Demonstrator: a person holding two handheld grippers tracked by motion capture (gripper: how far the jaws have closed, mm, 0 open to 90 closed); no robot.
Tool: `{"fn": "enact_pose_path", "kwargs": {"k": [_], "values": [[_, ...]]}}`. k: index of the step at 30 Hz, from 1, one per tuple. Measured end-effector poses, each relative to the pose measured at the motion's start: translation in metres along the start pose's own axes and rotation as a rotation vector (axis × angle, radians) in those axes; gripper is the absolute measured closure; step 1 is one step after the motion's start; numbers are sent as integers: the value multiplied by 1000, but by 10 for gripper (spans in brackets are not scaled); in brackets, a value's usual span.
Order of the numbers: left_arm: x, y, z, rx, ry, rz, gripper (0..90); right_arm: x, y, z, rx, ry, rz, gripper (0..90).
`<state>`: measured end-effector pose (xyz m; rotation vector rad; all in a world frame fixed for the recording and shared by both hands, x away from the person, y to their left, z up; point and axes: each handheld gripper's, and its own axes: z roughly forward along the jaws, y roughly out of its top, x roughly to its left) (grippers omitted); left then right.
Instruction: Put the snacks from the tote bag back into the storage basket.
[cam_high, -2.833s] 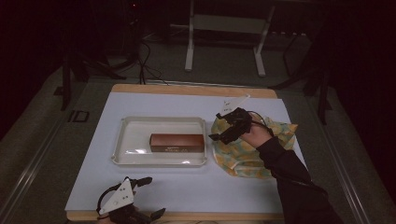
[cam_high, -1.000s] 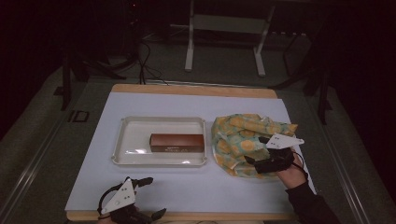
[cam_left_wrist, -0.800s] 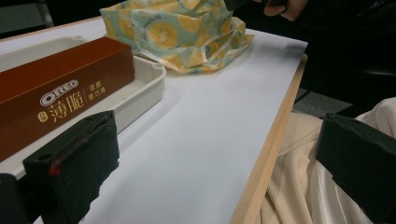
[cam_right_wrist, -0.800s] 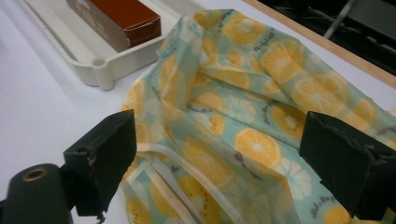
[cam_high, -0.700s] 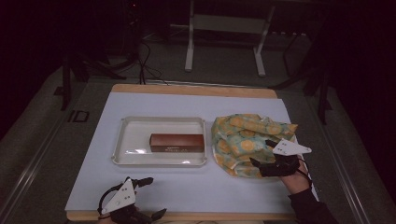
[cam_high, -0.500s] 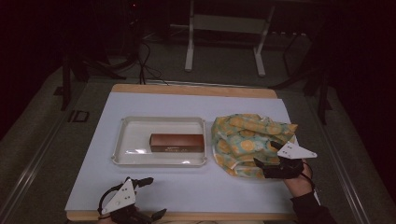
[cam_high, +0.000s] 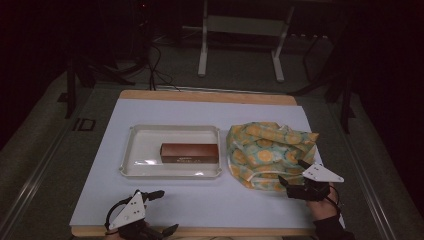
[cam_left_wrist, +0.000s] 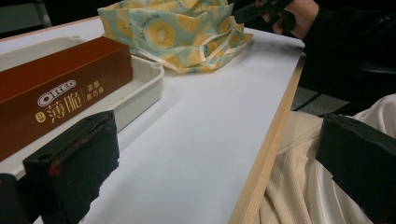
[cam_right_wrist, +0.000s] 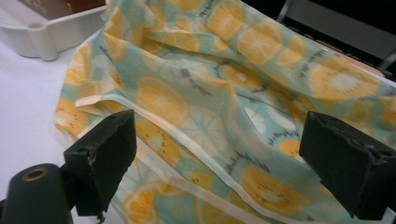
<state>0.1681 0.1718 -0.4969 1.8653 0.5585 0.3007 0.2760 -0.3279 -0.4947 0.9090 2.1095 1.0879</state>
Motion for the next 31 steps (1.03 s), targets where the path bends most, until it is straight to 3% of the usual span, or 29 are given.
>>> {"fn": "enact_pose_path", "kwargs": {"k": [5, 17, 24, 31], "values": [[0, 0, 0, 0, 0, 1, 0, -2, -9, -5, -11, -25, 9, 113], [0, 0, 0, 0, 0, 5, 0, -5, -25, -7, -11, -16, 39, 112], [0, 0, 0, 0, 0, 5, 0, -11, -32, -5, -28, -8, 106, 112], [0, 0, 0, 0, 0, 5, 0, -15, -33, -5, -37, -15, 133, 113]]}}
